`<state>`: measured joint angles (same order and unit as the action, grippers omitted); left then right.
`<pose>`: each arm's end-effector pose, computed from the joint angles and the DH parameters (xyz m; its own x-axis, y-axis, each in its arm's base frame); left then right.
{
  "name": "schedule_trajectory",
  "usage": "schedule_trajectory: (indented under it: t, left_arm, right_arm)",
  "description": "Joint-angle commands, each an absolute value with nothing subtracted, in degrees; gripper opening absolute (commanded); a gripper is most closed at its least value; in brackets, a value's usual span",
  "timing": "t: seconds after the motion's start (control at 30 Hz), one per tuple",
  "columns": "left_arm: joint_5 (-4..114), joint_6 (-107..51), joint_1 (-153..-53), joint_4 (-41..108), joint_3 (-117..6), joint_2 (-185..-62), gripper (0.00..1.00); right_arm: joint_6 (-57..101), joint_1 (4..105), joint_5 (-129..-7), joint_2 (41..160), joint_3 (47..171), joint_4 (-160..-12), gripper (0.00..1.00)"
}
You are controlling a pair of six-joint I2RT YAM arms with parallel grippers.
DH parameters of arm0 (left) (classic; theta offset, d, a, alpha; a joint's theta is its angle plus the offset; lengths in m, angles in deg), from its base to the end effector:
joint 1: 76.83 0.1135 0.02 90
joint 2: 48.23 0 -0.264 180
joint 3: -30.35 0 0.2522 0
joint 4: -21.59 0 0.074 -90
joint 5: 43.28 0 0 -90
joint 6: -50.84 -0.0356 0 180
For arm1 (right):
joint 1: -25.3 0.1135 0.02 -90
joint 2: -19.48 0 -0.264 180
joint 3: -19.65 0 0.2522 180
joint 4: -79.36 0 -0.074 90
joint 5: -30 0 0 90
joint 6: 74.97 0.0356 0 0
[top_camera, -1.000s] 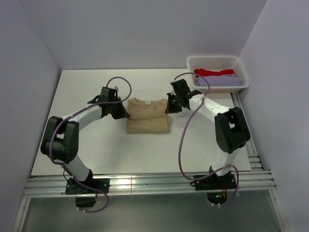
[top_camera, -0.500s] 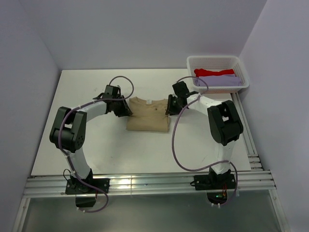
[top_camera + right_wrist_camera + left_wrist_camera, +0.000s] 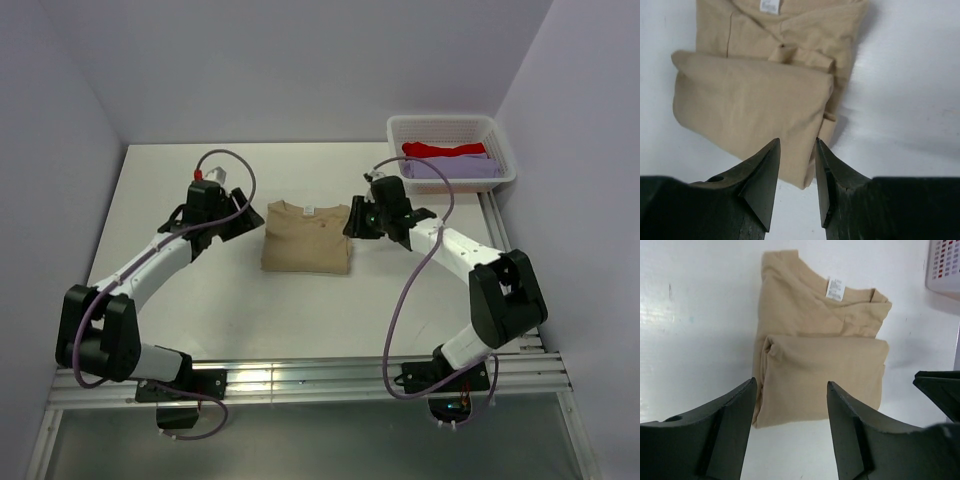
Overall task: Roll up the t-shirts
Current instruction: Fold the tshirt
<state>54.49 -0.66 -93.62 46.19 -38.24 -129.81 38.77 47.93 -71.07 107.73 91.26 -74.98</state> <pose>0.2989 -0.0952 0.2513 -0.6991 -0.4333 -0.5688 -0.0593 0.8278 -0.5578 0.3058 0.1349 0.2318 -0.7734 0.1056 -0.6250 -0.2156 0.8834 0.4161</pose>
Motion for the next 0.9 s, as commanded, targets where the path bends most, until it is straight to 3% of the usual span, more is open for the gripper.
schedule_trajectory:
  t: [0.0,0.4,0.67,0.87]
  left_arm:
    - [56.99,1.09,-93.52,43.28,-32.65,-126.20,0.63]
    - [59.99,12.95,-93.61,26.31,-9.88,-116.51,0.70]
    - [62.80,17.70,-93.88,16.21,-7.76,-123.89,0.72]
    - [62.10,17.79,-94.75,15.32,-11.53,-131.19,0.72]
  right_arm:
    - [34.63,51.13,-72.92,105.79,88.61,-78.44,0.42]
    - [30.94,57.91,-60.09,114.21,97.55,-72.30,0.38]
    - [31.19,57.91,-53.86,125.55,107.31,-66.85,0.32]
    - [34.01,57.99,-52.79,128.99,107.42,-65.26,0.26]
